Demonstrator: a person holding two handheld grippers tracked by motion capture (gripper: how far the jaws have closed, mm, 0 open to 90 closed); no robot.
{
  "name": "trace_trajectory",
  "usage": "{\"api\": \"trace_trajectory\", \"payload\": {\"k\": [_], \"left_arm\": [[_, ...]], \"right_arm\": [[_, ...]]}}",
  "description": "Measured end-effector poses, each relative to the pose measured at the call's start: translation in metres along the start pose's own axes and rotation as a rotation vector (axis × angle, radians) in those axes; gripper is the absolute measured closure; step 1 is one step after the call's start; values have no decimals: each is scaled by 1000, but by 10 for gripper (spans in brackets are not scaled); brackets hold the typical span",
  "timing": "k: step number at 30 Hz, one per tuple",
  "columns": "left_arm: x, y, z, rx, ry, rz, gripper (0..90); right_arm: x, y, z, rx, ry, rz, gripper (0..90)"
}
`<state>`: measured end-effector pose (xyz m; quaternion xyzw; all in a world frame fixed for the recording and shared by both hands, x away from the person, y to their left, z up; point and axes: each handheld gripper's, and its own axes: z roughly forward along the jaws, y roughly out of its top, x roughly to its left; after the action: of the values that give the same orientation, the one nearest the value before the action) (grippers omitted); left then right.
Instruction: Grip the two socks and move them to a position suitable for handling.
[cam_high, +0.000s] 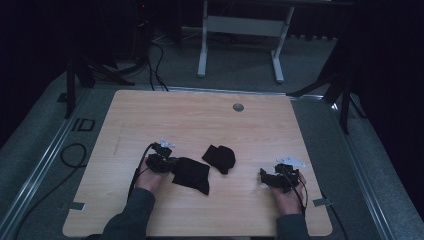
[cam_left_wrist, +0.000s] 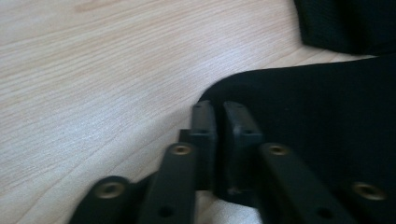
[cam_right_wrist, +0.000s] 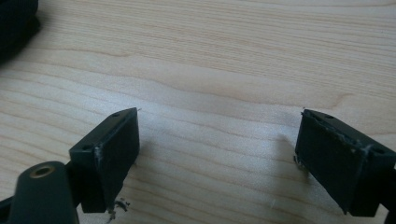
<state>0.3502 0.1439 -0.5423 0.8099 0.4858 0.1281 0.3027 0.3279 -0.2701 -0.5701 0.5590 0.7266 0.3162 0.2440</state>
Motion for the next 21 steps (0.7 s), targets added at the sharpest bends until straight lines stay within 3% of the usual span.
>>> {"api": "trace_trajectory", "payload": {"k": [8, 21], "left_arm": [[-2, 5, -9, -18, -13, 12, 868], [-23, 17, -28, -57, -42, 63, 868]], "right_arm": [[0, 0, 0, 0, 1, 0, 133], [0, 0, 0, 0, 2, -1, 133]]}}
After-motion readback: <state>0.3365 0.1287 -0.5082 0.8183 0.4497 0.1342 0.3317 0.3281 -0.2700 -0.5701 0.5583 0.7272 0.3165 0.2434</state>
